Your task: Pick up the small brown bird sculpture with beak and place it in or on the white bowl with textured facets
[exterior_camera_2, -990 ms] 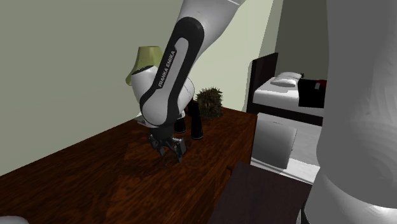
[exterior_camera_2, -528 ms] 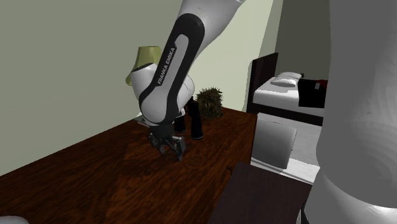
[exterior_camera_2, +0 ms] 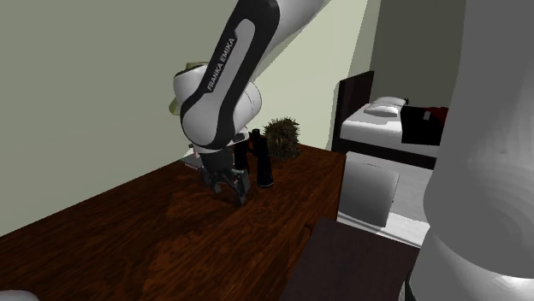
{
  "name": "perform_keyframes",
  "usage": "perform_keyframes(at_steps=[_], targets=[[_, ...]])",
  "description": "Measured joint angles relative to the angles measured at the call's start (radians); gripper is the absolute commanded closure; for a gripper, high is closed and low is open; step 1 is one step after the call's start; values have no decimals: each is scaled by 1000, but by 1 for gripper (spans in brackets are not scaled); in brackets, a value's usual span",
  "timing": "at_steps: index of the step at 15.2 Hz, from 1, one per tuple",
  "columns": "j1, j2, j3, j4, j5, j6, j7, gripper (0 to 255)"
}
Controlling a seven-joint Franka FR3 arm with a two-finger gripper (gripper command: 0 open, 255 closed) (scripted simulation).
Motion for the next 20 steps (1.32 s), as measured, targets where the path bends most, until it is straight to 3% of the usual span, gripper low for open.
perform_keyframes(at_steps=[20], targets=[[-7, -213, 27, 55, 143, -244, -129, 255]])
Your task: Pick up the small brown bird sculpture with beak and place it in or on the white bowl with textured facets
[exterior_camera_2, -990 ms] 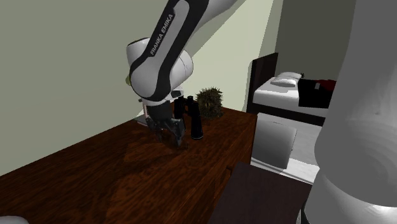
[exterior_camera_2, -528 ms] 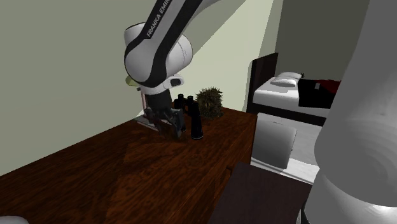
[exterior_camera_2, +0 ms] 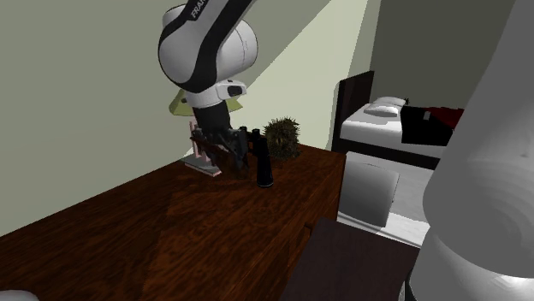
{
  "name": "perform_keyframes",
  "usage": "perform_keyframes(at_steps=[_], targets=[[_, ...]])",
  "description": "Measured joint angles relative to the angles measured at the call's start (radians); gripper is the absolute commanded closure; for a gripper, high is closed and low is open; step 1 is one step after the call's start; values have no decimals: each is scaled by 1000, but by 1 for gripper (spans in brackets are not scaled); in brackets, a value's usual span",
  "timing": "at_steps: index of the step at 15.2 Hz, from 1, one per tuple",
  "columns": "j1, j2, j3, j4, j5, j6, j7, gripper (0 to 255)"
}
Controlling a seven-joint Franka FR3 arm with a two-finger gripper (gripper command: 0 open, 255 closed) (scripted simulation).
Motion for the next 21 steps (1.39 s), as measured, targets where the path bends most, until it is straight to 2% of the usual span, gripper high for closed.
perform_keyframes(at_steps=[5, 16, 21], targets=[[16, -25, 17, 25, 20, -52, 12, 255], [154, 63, 156, 138, 29, -124, 277, 255], [224, 149, 209, 254, 7, -182, 404, 255]])
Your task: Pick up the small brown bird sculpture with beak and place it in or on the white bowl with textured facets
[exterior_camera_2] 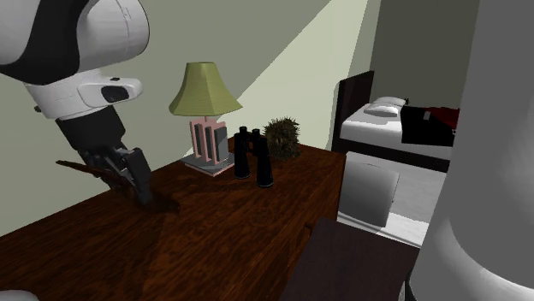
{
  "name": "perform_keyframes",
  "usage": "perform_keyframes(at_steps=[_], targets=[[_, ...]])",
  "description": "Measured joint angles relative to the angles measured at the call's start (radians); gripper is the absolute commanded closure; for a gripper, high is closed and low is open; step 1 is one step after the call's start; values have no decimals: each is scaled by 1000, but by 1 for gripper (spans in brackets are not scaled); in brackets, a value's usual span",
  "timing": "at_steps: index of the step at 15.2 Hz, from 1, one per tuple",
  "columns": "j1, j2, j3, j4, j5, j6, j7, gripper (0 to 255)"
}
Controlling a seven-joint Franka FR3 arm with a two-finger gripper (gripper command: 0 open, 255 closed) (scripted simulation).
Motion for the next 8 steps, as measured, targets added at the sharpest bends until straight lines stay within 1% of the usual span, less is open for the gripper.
perform_keyframes(at_steps=[4, 8], targets=[[65, 79, 33, 87, -27, -33, 104, 255], [136, 184, 50, 221, -67, -87, 193, 255]])
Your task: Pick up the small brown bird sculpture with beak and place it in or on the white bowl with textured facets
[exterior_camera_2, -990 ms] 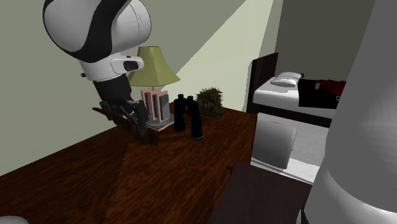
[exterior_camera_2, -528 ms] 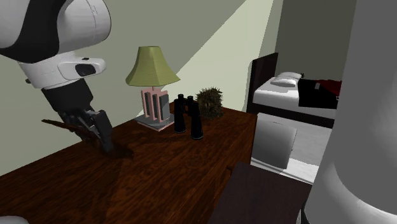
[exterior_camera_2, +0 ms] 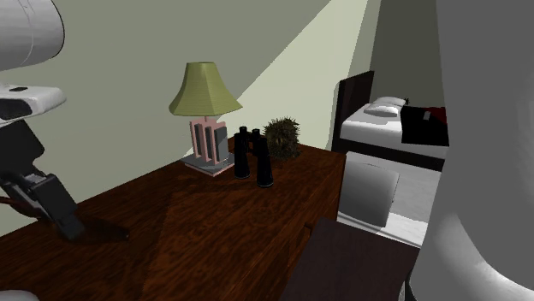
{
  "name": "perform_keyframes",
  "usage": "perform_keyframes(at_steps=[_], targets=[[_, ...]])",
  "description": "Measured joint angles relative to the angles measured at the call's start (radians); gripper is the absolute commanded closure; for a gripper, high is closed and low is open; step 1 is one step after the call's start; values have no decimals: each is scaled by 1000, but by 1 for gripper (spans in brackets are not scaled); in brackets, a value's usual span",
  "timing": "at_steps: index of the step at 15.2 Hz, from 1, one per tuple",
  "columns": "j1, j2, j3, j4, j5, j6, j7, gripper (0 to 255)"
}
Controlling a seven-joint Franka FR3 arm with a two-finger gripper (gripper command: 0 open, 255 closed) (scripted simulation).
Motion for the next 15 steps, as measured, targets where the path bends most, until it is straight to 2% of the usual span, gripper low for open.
perform_keyframes(at_steps=[5, 12, 15], targets=[[111, 136, 11, 182, -47, -76, 106, 255], [299, 361, -1, 531, -110, -223, 209, 255], [312, 385, -6, 553, -117, -221, 215, 255]])
